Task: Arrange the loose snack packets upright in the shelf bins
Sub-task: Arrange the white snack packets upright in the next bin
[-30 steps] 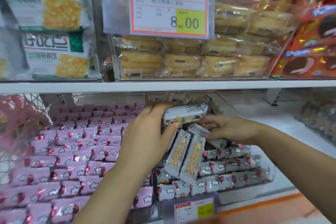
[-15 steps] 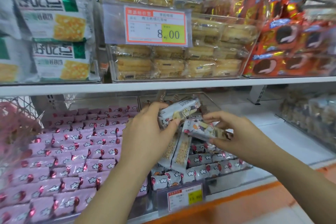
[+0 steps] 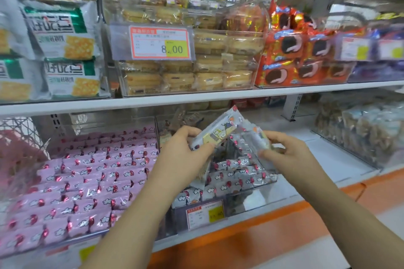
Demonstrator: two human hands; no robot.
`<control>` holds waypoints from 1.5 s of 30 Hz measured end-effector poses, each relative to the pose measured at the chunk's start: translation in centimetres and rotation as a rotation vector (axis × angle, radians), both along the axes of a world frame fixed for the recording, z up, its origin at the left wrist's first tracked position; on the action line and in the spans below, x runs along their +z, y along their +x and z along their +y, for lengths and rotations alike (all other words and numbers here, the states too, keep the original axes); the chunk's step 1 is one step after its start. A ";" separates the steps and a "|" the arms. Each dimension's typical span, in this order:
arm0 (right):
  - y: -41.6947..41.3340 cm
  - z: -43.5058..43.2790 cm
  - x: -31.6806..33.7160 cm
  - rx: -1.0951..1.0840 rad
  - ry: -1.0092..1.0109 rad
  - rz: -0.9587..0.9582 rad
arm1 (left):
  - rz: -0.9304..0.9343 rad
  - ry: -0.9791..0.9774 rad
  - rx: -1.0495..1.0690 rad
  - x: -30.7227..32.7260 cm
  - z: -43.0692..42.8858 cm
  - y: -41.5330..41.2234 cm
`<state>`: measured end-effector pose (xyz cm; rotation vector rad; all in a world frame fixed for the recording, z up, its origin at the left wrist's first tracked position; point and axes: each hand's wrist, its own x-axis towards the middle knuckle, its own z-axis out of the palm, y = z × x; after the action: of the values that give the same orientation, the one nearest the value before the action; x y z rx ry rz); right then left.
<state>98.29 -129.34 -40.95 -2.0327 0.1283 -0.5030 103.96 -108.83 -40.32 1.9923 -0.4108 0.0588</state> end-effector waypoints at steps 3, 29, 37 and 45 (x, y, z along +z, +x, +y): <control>-0.2 -0.4 -0.2 -0.003 0.319 -0.009 | 0.024 -0.006 -0.021 -0.2 -0.9 -0.6; -1.8 -2.4 1.2 0.500 0.474 0.187 | 0.123 0.113 -0.454 -0.8 -4.3 -2.3; -1.7 -2.8 0.9 0.429 0.374 0.094 | 0.006 0.215 -0.418 0.6 -1.6 -0.9; -1.4 -3.8 1.1 0.231 0.415 -0.007 | -0.259 1.005 -0.194 -0.4 0.8 0.2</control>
<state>96.91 -133.11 -39.85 -1.6140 -0.0077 -0.3077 104.13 -108.04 -40.76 2.9265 -0.9280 -0.0206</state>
